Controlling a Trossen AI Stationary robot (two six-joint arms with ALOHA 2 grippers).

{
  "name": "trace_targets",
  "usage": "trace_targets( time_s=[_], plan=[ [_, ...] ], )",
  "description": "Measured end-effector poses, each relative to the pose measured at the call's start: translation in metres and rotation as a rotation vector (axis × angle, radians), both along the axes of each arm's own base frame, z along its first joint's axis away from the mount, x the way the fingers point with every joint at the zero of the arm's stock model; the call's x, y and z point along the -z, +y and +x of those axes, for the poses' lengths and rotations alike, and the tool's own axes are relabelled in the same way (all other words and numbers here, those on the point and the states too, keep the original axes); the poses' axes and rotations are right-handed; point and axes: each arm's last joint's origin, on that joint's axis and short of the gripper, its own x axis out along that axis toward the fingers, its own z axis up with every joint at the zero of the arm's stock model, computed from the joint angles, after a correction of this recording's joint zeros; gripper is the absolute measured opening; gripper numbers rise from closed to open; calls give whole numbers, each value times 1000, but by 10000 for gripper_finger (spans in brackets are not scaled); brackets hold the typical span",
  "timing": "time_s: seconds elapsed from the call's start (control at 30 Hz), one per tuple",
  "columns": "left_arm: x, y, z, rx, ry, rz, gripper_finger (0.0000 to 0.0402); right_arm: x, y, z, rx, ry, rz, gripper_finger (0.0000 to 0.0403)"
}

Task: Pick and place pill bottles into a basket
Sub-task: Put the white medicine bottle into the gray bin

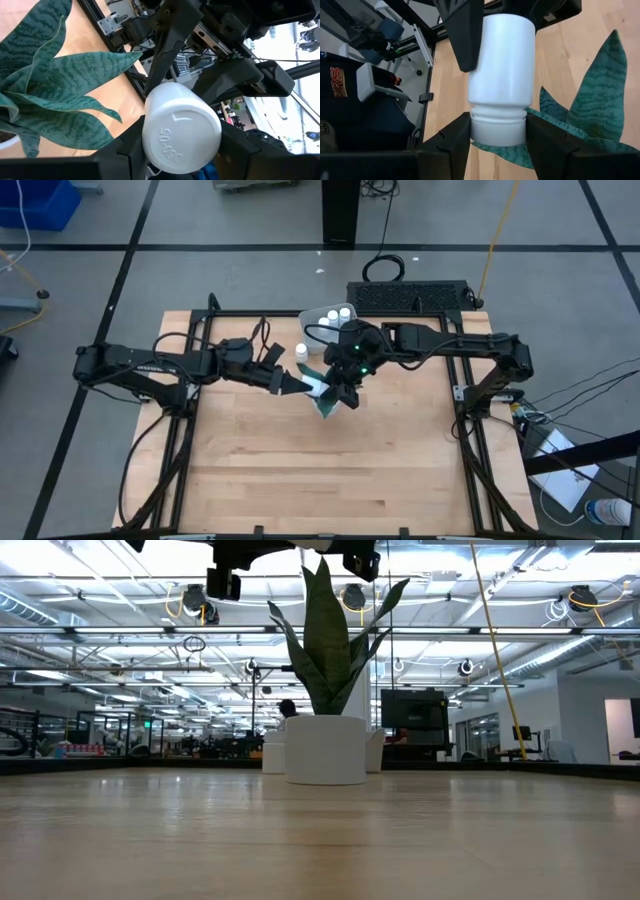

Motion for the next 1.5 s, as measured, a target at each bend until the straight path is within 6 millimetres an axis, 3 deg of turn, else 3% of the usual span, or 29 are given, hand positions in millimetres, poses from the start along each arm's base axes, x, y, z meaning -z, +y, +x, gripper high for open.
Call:
trace_targets(
  time_s=[0.3, 0.73, 1.0, 1.2, 1.27, 1.5],
  plan=[
    [-12, 3, -1, -13, -110, 2, 179, -10, -2, -14, 25, 3, -16, 205],
    [-17, 25, -2, -119, -174, 119, 177, -51, -24, -58, 182, -105, -75, 207],
    [-23, 34, -3, -202, -242, 243, 176, -68, -46, -55, 312, -259, 57, 202],
    [-28, 43, -5, -248, -284, 300, 176, -59, -62, -65, 399, -258, 154, 201],
    [-28, 46, -6, -256, -290, 316, 176, -59, -66, -71, 407, -326, 211, 201],
    [-34, 49, -7, -275, -347, 329, 176, -23, -77, -98, 471, -593, 404, 201]
  ],
)
